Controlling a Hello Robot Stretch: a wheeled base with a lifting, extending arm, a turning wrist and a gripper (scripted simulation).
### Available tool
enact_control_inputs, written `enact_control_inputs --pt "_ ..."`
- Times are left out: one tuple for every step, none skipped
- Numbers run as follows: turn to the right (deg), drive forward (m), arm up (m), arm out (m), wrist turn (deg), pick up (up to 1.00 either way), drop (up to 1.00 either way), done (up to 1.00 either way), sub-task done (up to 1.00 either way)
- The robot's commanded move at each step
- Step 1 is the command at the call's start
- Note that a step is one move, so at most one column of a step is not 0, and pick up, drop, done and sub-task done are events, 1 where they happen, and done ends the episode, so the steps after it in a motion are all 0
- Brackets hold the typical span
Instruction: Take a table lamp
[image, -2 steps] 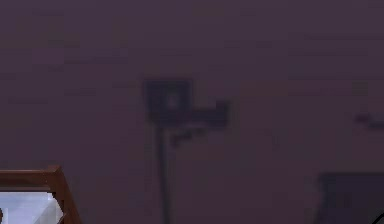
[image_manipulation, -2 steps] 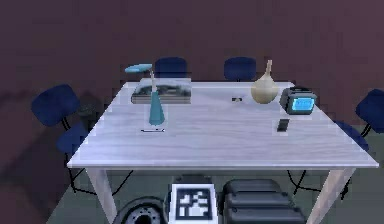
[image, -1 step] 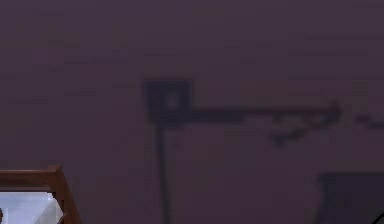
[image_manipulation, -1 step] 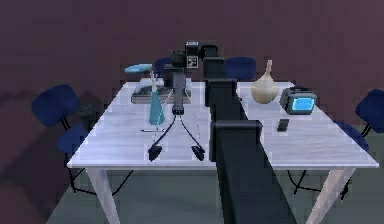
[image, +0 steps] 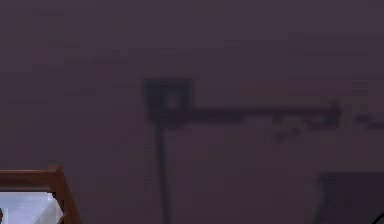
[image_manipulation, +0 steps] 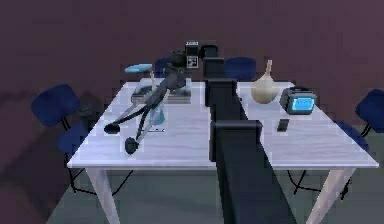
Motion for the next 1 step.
enact_control_inputs --pt "0.0 0.0 0.0 0.0 45.0 0.0 0.0 0.0 0.0"
